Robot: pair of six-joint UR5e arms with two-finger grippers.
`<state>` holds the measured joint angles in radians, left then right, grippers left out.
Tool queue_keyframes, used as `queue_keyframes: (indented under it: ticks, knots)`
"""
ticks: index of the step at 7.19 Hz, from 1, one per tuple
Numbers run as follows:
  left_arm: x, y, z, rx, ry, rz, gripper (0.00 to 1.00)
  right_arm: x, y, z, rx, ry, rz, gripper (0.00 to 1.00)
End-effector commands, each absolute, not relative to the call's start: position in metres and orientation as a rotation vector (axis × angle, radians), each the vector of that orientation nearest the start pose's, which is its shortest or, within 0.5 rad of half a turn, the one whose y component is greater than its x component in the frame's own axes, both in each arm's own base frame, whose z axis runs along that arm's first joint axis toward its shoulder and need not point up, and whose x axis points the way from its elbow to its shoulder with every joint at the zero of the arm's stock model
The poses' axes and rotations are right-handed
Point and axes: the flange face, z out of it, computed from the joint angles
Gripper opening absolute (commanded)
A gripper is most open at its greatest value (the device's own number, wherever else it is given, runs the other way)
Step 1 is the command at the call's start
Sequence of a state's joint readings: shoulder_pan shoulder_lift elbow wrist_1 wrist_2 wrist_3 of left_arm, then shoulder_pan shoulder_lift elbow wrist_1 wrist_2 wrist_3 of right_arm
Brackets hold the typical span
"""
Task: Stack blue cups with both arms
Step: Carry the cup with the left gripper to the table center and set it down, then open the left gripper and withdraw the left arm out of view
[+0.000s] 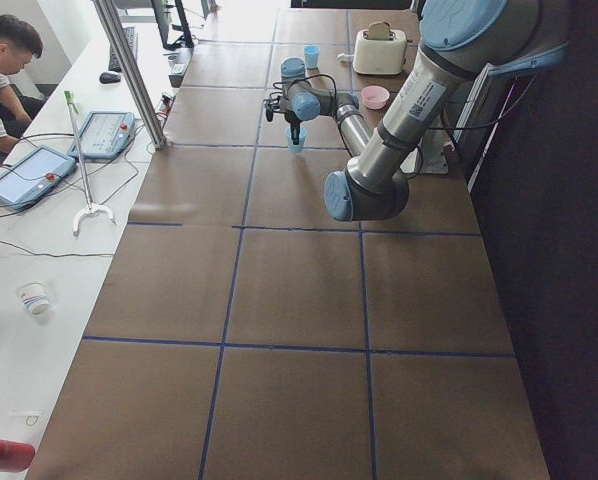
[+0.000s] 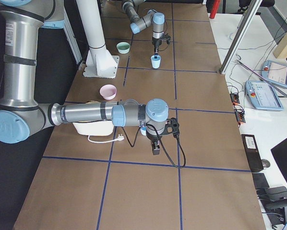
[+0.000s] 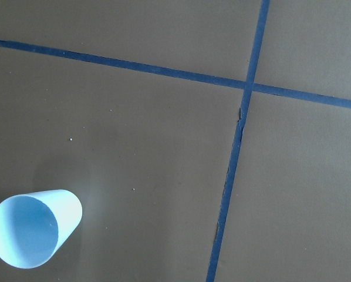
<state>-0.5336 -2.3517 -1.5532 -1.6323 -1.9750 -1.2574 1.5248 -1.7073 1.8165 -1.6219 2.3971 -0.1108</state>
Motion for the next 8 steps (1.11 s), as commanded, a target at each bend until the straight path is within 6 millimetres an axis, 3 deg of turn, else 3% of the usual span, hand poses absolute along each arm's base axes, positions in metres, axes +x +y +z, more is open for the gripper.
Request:
queue_keyframes:
  ticks: [1, 3, 4, 5, 6, 7, 8]
  knots:
    - [0.578, -0.439, 0.185, -0.008, 0.888, -0.025, 0.95, 0.040, -0.437, 0.602, 0.087, -0.825, -0.175, 1.00]
    - [0.568, -0.441, 0.175, 0.018, 0.910, -0.035, 1.00, 0.040, -0.438, 0.599, 0.094, -0.825, -0.179, 1.00]
    - [0.543, -0.449, 0.181, 0.028, 0.911, -0.053, 1.00, 0.040, -0.440, 0.597, 0.119, -0.824, -0.188, 1.00]
    - [0.500, -0.460, 0.197, 0.034, 0.908, -0.037, 1.00, 0.039, -0.441, 0.597, 0.124, -0.823, -0.187, 1.00]
    - [0.433, -0.469, 0.222, 0.059, 0.897, 0.049, 1.00, 0.034, -0.443, 0.594, 0.115, -0.825, -0.172, 1.00]
    - [0.346, -0.470, 0.258, 0.121, 0.864, 0.131, 1.00, 0.030, -0.458, 0.583, 0.107, -0.828, -0.124, 1.00]
    - [0.261, -0.482, 0.320, 0.152, 0.800, 0.223, 1.00, 0.022, -0.463, 0.578, 0.088, -0.832, -0.091, 1.00]
